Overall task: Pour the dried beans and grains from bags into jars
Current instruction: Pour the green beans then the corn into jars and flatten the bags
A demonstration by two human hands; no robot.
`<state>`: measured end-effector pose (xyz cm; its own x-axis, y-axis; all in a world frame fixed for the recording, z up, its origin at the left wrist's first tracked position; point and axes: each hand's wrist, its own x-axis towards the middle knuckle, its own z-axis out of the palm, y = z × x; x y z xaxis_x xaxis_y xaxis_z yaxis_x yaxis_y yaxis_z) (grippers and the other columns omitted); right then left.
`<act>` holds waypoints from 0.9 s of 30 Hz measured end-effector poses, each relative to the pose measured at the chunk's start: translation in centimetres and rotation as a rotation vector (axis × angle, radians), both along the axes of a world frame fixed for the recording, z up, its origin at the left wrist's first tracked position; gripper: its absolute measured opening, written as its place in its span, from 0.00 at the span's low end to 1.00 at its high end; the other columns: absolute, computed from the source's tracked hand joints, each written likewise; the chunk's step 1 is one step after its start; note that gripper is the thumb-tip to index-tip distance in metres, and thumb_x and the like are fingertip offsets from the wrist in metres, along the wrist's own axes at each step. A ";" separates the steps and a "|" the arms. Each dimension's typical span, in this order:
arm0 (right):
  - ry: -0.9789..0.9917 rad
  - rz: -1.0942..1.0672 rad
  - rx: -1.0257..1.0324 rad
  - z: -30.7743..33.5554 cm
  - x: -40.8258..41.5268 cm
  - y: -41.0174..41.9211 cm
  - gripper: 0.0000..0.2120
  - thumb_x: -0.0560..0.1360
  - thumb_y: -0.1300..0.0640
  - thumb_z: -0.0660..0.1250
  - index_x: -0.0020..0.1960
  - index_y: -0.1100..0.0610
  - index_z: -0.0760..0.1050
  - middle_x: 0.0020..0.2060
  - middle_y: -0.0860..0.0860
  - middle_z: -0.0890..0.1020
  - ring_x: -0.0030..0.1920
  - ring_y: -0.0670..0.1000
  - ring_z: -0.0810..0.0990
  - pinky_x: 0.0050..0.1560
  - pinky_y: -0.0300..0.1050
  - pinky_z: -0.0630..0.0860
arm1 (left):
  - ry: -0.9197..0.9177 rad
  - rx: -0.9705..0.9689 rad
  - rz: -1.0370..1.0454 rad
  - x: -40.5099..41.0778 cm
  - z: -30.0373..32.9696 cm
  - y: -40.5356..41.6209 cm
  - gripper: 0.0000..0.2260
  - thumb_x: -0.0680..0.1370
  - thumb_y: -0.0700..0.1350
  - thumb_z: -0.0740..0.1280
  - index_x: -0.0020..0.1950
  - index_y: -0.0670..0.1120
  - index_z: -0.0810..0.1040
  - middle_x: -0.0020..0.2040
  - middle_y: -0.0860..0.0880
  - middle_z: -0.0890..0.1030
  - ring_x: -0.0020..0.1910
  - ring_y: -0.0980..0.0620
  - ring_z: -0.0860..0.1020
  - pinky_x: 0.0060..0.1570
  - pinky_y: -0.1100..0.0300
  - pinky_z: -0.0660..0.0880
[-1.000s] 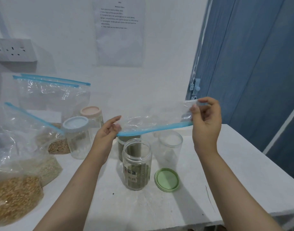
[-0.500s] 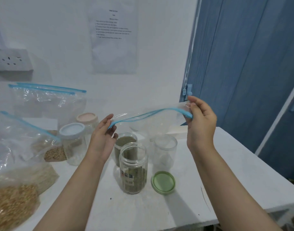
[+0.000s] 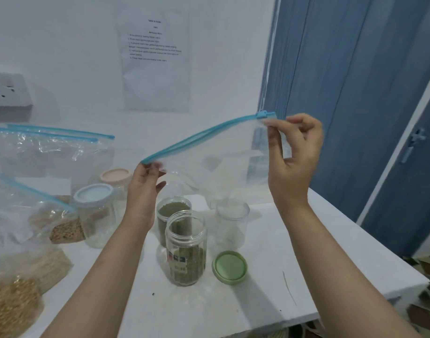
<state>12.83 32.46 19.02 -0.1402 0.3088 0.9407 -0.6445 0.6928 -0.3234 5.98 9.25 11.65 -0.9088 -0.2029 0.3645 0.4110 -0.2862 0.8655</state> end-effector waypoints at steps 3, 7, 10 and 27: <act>0.064 -0.069 0.061 0.6 -0.1 0.4 0.07 0.82 0.61 0.62 0.54 0.52 0.77 0.57 0.45 0.75 0.58 0.50 0.75 0.58 0.55 0.74 | 0.030 -0.019 -0.019 -0.1 0.6 1.0 0.07 0.85 0.49 0.56 0.50 0.52 0.72 0.54 0.53 0.84 0.54 0.53 0.81 0.55 0.56 0.76; 0.127 0.016 0.133 2.1 0.8 0.3 0.09 0.81 0.65 0.59 0.55 0.53 0.72 0.45 0.40 0.77 0.42 0.37 0.76 0.46 0.33 0.70 | 0.026 0.013 -0.054 -0.2 1.6 2.4 0.07 0.86 0.46 0.54 0.50 0.51 0.69 0.50 0.53 0.84 0.51 0.51 0.82 0.52 0.57 0.76; 0.170 -0.016 0.155 3.3 1.8 0.5 0.07 0.83 0.63 0.58 0.55 0.55 0.72 0.45 0.44 0.77 0.40 0.43 0.76 0.44 0.36 0.73 | 0.028 0.024 -0.097 0.0 2.1 3.4 0.07 0.86 0.43 0.53 0.51 0.50 0.69 0.47 0.53 0.83 0.49 0.50 0.82 0.53 0.55 0.78; -0.556 -0.457 -0.082 -5.8 0.6 16.6 0.16 0.81 0.61 0.54 0.68 0.50 0.64 0.33 0.47 0.71 0.33 0.50 0.73 0.31 0.45 0.67 | -0.103 -0.278 -0.092 0.2 -3.4 17.2 0.09 0.85 0.48 0.57 0.45 0.49 0.71 0.30 0.51 0.76 0.29 0.56 0.78 0.34 0.61 0.77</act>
